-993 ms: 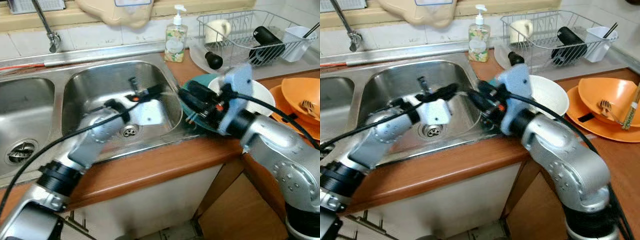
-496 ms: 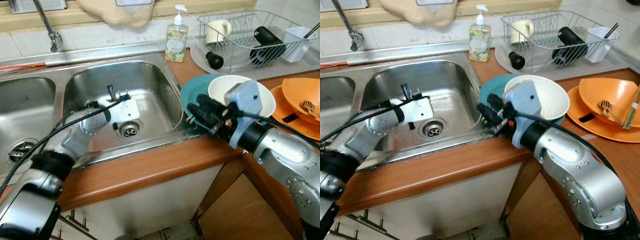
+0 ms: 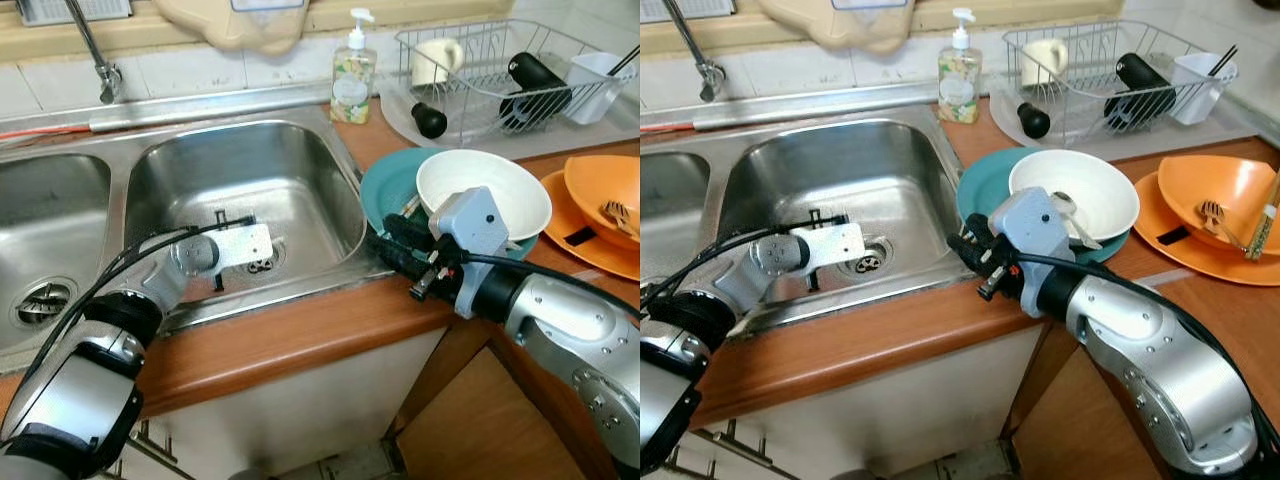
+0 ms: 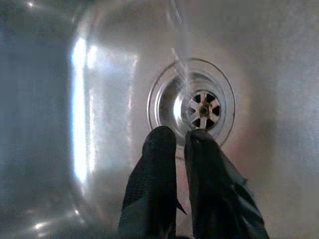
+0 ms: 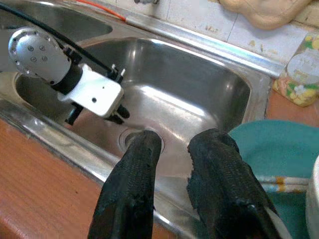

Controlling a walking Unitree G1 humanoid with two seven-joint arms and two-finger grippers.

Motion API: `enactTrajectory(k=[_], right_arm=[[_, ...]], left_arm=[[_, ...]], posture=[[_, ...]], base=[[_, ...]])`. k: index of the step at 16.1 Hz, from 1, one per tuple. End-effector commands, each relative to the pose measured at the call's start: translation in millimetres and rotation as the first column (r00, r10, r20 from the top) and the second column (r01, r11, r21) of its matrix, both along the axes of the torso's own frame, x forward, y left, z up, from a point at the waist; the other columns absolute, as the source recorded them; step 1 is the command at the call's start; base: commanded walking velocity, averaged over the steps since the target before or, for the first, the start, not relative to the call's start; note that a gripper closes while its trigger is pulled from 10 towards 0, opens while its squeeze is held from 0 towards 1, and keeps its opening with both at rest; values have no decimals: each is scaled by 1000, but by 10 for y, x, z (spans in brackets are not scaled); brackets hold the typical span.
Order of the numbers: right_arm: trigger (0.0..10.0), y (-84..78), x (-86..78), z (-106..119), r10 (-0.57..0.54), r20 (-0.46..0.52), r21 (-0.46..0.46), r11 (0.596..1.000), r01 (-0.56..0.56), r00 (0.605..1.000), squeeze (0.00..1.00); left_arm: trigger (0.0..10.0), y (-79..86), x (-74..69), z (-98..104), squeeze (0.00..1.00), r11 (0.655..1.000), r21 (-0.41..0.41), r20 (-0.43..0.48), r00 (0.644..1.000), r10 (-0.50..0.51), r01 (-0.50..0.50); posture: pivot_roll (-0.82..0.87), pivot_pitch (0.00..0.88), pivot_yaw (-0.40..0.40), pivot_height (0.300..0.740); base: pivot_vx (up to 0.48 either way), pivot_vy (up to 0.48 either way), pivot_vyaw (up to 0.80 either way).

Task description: Kitchen organization

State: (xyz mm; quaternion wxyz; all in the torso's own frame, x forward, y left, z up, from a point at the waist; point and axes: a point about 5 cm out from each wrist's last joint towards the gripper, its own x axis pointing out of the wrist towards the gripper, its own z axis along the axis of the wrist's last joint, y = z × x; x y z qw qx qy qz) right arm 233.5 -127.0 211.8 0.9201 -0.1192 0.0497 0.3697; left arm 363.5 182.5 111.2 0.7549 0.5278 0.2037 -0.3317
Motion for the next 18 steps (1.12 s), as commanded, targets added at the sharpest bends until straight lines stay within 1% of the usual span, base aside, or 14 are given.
enactTrajectory(k=[1, 4, 5, 6, 7, 8, 9, 10, 12, 13, 15, 16, 17, 18], right_arm=[[10000, 8, -23, 11, 5, 9, -19, 1000, -5, 1000, 0], [10000, -10, 14, 49, -26, 38, -1, 1000, 26, 999, 0], [10000, -36, 33, 119, -58, 68, 52, 997, 55, 996, 435], [10000, -89, 71, 230, -118, 101, 146, 984, 103, 988, 1000], [10000, -137, 94, 298, -164, 125, 190, 972, 138, 979, 1000], [10000, -170, 108, 330, -196, 141, 205, 965, 165, 970, 1000], [10000, -217, 119, 359, -237, 157, 224, 954, 199, 959, 1000], [10000, -290, 122, 383, -291, 167, 250, 937, 245, 942, 1000], [10000, -385, 108, 378, -360, 167, 266, 913, 309, 918, 1000], [10000, -423, 98, 370, -384, 163, 272, 903, 332, 909, 1000], [10000, -531, 51, 342, -451, 147, 297, 869, 396, 880, 1000], [10000, -555, 0, 294, -461, 128, 294, 863, 410, 878, 1000], [10000, -555, -13, 282, -460, 124, 290, 864, 411, 879, 1000], [10000, -561, -41, 251, -468, 117, 281, 862, 423, 876, 1000]], left_arm=[[10000, -11, 32, 42, 1000, 1000, -13, 6, 1000, 7, -7], [10000, 6, 41, 58, 1000, 999, -39, 12, 1000, 22, -21], [10000, 14, 40, 88, 1000, 995, -91, 32, 999, 37, -34], [10000, 15, 51, 152, 1000, 982, -183, 84, 994, 70, -53], [10000, 1, 46, 207, 1000, 956, -290, 133, 987, 85, -43], [10000, -4, 31, 239, 882, 924, -380, 159, 982, 103, -35], [10000, -6, 4, 278, 541, 878, -478, 177, 976, 127, -27], [10000, -20, -56, 348, 0, 789, -614, 181, 972, 151, -9], [10000, -16, -155, 433, 0, 695, -719, 173, 973, 155, 17], [10000, -20, -206, 464, 0, 659, -752, 168, 975, 147, 31], [10000, -56, -399, 587, 0, 545, -834, 169, 980, 105, 85], [10000, -92, -535, 622, 0, 531, -839, 182, 981, 73, 117], [10000, -106, -567, 624, 0, 526, -842, 178, 982, 59, 121], [10000, -162, -685, 630, 1000, 501, -857, 157, 987, 20, 126]], posture=[[-128, 0, 15, 740], [-128, 0, 15, 740], [-131, 0, 18, 740], [-131, 0, 18, 740], [-131, 0, 21, 740], [-131, 0, 21, 740], [-134, 0, 19, 740], [-131, 0, 17, 740], [-129, 0, 15, 740], [-129, 0, 16, 740], [-128, 0, 17, 740], [-133, 0, 20, 740], [-133, 0, 20, 740], [-136, 0, 22, 740]], base=[[0, 0, 0], [0, 0, 0], [0, 0, 0], [0, 0, 0], [0, 0, 0], [0, 0, 0], [0, 0, 0], [0, 0, 0], [0, 0, 0], [0, 0, 0], [0, 0, 0], [0, 0, 0], [0, 0, 0], [0, 0, 0]])
